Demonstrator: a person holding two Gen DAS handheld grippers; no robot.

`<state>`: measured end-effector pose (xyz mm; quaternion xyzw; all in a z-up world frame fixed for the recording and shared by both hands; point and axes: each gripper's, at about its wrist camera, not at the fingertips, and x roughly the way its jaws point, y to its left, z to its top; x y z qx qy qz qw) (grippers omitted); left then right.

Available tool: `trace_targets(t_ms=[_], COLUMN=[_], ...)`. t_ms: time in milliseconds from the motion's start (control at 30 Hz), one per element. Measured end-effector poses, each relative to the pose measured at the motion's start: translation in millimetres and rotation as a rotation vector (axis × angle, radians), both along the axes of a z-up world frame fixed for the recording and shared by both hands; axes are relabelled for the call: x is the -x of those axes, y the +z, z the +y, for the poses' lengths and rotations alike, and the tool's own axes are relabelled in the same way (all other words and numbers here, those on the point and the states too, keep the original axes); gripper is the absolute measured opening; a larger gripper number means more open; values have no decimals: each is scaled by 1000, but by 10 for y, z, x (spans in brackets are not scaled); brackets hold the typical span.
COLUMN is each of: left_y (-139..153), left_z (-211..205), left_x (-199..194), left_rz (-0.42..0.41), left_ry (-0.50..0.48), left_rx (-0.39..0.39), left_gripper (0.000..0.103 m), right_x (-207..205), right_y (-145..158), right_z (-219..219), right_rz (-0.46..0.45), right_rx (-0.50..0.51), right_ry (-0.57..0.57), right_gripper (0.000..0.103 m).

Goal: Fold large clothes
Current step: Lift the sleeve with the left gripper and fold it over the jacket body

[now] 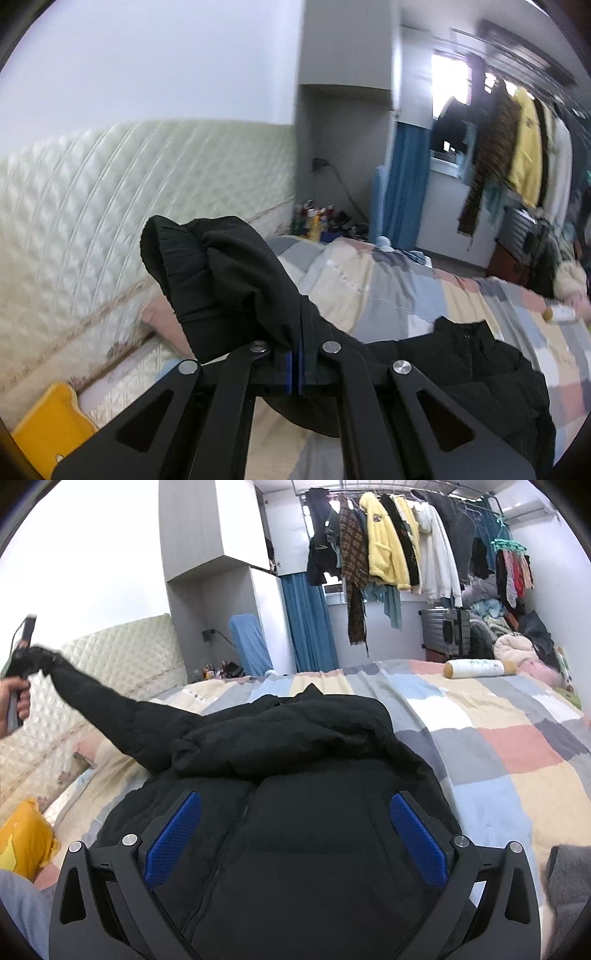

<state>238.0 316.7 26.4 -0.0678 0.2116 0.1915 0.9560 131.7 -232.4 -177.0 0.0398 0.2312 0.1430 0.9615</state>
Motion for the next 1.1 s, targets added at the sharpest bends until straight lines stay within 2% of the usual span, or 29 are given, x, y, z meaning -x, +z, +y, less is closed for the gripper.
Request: trace_targets(t_ms=[100, 300, 500, 567, 700, 800, 900, 1000, 1100], left_y=[105, 132, -46, -171, -474, -735, -1000, -1357, -1682], left_z=[-380, -1146, -1923, -2213, -2731, -3052, -3388, -3718, -3941], left_x=[-64, -234, -452, -518, -698, -855, -972, -1073, -1126], left_rz=[-15, -33, -40, -36, 7, 32, 66, 120, 135], left_ry=[-57, -158, -286, -375, -468, -517, -557, -602, -598], left_rx=[-41, -88, -114, -107, -117, -82, -75, -72, -72], left_gripper=[1, 2, 2, 3, 3, 3, 3, 3, 3], right_x=[29, 83, 78, 50, 25, 0, -3, -53, -186], right_y=[5, 28, 45, 38, 24, 3, 13, -12, -92], right_z=[-13, -181, -275, -305, -401, -486, -474, -471, -478], right_rz=[-11, -8, -19, -14, -11, -8, -42, -55, -29], right_rx=[8, -50, -61, -67, -98, -112, -47, -33, -32], right_ry=[9, 5, -29, -40, -60, -90, -129, -128, -115], right_gripper=[103, 103, 103, 103, 103, 103, 103, 103, 103])
